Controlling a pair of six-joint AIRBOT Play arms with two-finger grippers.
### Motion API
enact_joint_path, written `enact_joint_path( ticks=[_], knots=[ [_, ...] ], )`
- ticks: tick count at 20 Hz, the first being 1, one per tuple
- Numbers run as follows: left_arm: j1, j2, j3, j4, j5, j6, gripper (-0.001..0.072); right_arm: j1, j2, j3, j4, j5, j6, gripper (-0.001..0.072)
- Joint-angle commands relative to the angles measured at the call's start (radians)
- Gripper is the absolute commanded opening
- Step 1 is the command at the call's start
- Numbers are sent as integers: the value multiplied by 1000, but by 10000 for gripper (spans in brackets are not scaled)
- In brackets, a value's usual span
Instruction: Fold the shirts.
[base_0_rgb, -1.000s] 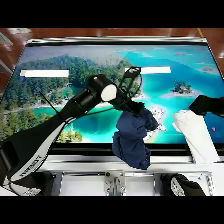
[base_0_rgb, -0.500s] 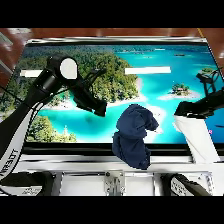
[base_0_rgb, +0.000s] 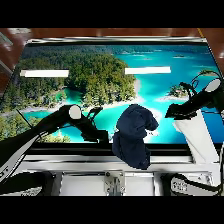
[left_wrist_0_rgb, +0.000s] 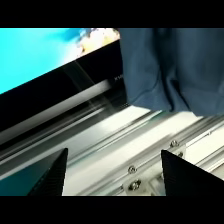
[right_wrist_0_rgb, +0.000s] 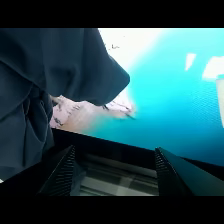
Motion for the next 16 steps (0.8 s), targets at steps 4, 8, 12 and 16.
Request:
enact_joint_path(
  ticks=[4, 8, 12, 16],
  knots=[
    [-95, -68, -116, -240, 297, 112, 702, 0, -19, 0, 13, -37, 64, 595],
    [-124, -132, -114, -379, 322, 212, 703, 1, -19, 0, 13, -36, 84, 596],
    [-140, -172, -113, -393, 338, 212, 667, 1, -19, 0, 11, -45, 85, 602],
    [-185, -182, -111, -479, 439, 213, 330, 1, -25, 0, 14, -81, 101, 632]
  ],
)
